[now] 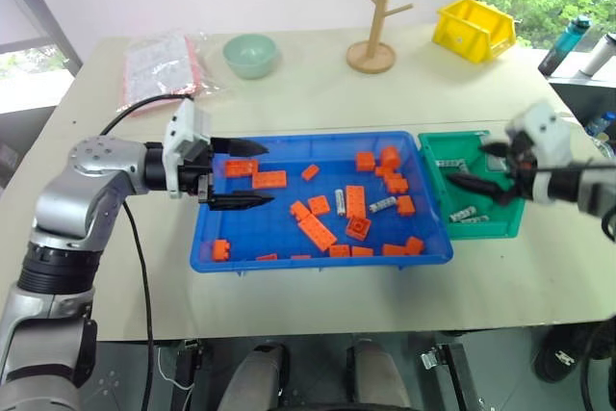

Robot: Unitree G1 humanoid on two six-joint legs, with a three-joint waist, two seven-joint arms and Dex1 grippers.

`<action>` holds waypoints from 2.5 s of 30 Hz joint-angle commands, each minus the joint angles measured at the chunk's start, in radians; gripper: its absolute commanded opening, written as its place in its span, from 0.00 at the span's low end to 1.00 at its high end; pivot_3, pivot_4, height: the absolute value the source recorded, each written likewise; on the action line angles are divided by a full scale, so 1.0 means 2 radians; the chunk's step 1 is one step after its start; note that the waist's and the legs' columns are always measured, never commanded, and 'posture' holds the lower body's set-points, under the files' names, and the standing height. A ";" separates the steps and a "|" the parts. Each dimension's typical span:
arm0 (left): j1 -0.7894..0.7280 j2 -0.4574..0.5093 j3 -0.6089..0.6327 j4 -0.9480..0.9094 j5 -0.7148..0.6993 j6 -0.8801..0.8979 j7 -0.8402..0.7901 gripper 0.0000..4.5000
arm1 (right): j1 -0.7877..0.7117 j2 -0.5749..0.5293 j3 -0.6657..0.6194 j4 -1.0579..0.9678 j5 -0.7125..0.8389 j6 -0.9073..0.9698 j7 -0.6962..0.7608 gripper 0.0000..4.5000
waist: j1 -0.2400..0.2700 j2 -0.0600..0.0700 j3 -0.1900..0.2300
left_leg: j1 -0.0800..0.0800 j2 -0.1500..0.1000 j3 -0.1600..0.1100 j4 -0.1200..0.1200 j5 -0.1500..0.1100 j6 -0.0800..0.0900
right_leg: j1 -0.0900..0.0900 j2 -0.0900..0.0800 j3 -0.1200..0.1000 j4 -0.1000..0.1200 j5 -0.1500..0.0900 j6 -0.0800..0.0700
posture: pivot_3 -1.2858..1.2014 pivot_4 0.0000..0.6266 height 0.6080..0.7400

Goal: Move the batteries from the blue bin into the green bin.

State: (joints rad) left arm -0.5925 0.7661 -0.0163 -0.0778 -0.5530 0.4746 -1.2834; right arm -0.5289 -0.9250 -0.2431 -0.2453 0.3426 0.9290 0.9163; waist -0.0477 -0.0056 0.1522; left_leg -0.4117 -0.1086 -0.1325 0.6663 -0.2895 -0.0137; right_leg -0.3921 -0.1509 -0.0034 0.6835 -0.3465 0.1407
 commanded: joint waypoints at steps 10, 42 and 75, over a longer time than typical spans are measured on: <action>-0.010 -0.010 -0.003 -0.009 0.009 -0.013 0.002 1.00 | -0.149 0.084 0.282 0.118 -0.058 -0.190 0.152 0.99 | 0.002 0.000 0.000 | 0.000 -0.001 -0.002 0.001 0.000 0.000 | 0.000 0.000 0.000 0.000 0.000 0.000 | 0.52 0.24 0.84; 0.019 0.001 0.025 -0.058 -0.006 0.016 0.053 1.00 | -0.208 0.173 0.322 0.289 -0.163 -0.300 0.235 0.99 | -0.010 0.000 0.000 | 0.000 -0.001 -0.003 0.000 0.000 0.000 | 0.000 0.000 -0.001 0.001 0.000 0.000 | 0.52 0.24 0.84; 0.003 -0.004 0.026 -0.039 0.000 0.002 0.055 1.00 | -0.195 0.203 0.320 0.379 -0.213 -0.405 0.220 0.50 | -0.011 0.000 0.000 | 0.000 -0.001 -0.003 0.000 0.000 0.000 | 0.000 0.000 -0.001 0.001 0.000 0.000 | 0.52 0.24 0.84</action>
State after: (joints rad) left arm -0.5654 0.7510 0.0142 -0.1488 -0.5533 0.4937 -1.1750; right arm -0.9160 -0.5213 0.4189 0.5294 -0.0852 0.1184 1.3665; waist -0.0688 -0.0065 0.1522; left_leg -0.4123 -0.1105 -0.1388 0.6670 -0.2892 -0.0143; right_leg -0.3918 -0.1506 -0.0050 0.6845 -0.3465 0.1406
